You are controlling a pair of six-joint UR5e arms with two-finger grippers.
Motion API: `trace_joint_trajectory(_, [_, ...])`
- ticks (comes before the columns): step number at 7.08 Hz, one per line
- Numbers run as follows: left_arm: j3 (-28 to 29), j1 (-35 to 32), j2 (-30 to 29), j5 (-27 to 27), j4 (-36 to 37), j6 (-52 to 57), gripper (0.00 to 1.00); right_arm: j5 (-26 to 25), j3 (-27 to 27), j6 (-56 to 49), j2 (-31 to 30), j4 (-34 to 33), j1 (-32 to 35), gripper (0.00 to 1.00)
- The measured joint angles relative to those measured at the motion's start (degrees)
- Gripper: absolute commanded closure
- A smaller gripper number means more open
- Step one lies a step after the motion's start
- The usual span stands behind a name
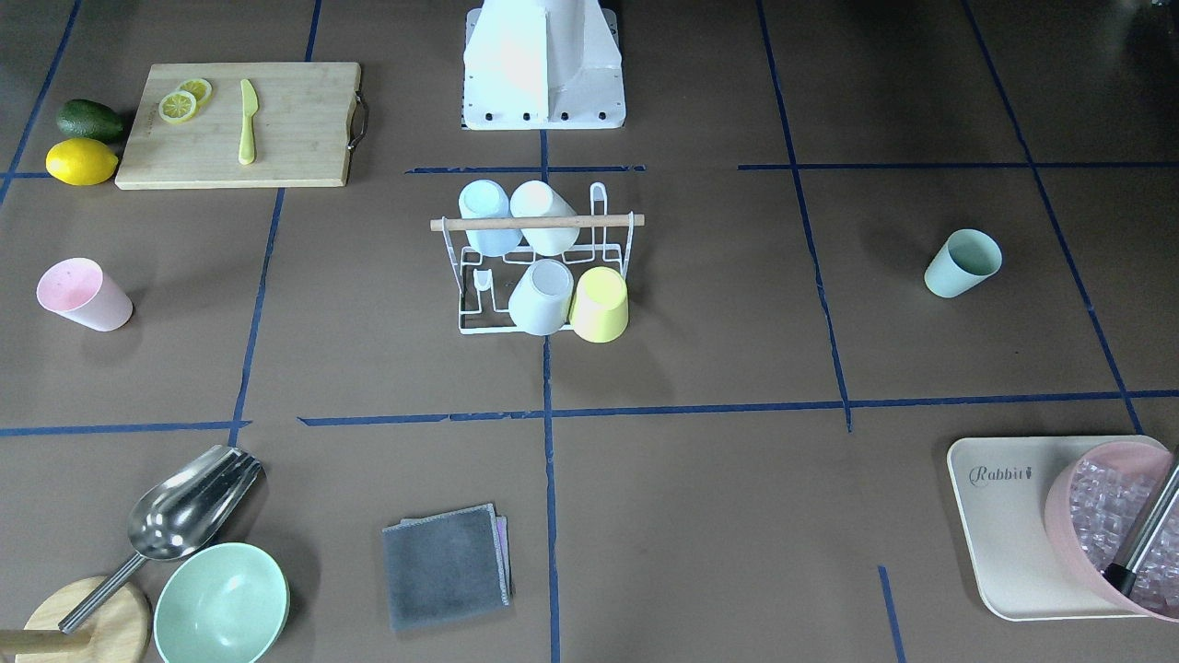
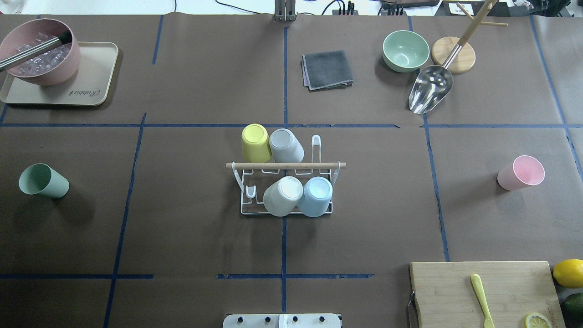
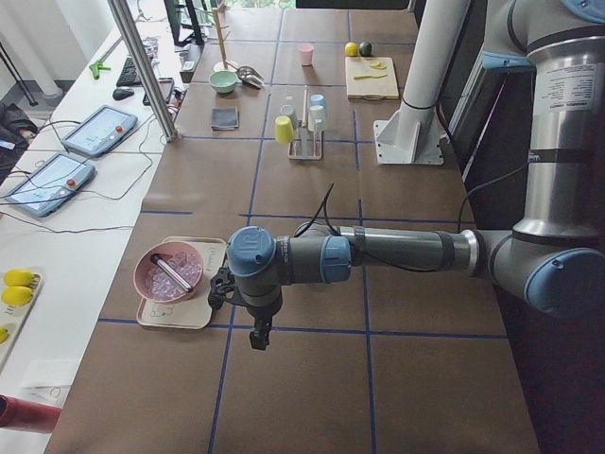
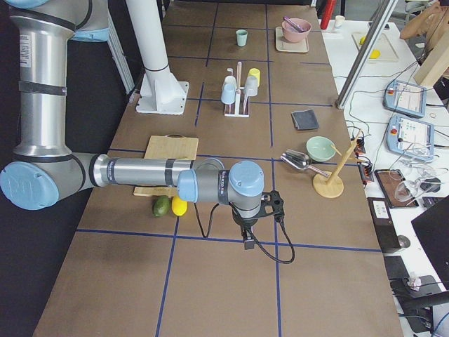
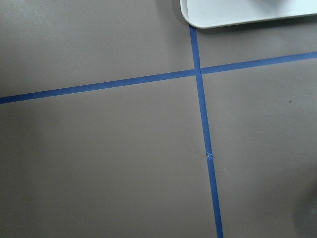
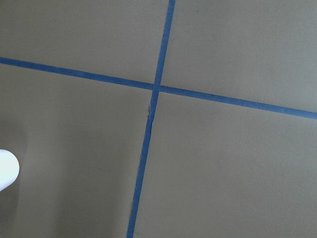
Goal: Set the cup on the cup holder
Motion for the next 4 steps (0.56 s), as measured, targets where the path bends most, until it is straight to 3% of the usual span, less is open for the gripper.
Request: trace_joint_trajectory(4, [-0.1, 0.1, -0.6, 0.0, -0.1, 0.2, 0.0, 0.0, 0.4, 0.0, 0.3, 0.1, -0.1, 0.0])
